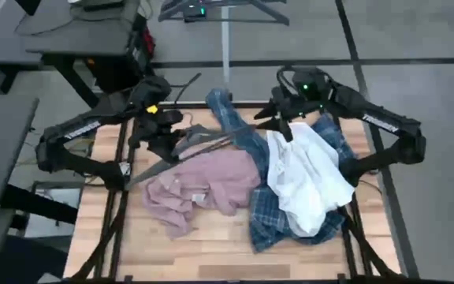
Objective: Hang clothes
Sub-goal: Hang the hanger on the hanger rack
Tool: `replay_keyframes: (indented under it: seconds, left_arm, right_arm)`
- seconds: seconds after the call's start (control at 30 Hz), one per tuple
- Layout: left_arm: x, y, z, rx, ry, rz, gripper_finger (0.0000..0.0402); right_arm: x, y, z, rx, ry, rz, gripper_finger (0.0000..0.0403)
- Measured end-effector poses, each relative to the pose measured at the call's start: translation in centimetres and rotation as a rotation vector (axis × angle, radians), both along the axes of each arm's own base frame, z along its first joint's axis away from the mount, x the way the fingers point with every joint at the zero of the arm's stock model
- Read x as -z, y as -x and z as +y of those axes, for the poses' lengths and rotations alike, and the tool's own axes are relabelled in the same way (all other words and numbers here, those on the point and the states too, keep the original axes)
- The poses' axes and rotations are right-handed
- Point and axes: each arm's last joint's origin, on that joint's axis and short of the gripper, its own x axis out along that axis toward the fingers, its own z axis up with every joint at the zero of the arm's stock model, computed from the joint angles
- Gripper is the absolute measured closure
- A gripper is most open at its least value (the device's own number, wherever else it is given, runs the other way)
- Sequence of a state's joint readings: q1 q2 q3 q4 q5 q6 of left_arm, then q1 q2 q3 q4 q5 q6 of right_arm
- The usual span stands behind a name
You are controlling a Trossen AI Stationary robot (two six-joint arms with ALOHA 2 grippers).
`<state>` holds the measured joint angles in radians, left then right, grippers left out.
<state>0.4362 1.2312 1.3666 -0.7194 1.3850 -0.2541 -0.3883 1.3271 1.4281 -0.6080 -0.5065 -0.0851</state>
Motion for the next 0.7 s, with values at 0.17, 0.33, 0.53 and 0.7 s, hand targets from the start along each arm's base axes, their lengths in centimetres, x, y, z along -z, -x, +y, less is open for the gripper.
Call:
replay_keyframes:
  seconds: [0.17, 0.33, 0.53, 0.7]
  left_arm:
    - [-0.3, -0.2, -0.1, 0.004, 0.001, -0.011, 0.0344]
    - [-0.3, -0.3, -0.3, 0.016, 0.0, -0.012, 0.0344]
    - [-0.3, -0.2, -0.4, 0.019, -0.005, -0.02, 0.0344]
    - [-0.3, -0.1, -0.4, 0.034, 0.016, -0.008, 0.0344]
  right_arm:
    - [0.8, -1.2, 0.2, -0.018, 0.017, 0.015, 0.0237]
    - [1.4, -1.8, -0.1, -0.014, 0.013, 0.037, 0.0237]
    - [1.7, -2.1, -0.2, -0.013, 0.004, 0.049, 0.0269]
    - [1.6, -1.8, 0.1, -0.095, 0.011, 0.037, 0.0357]
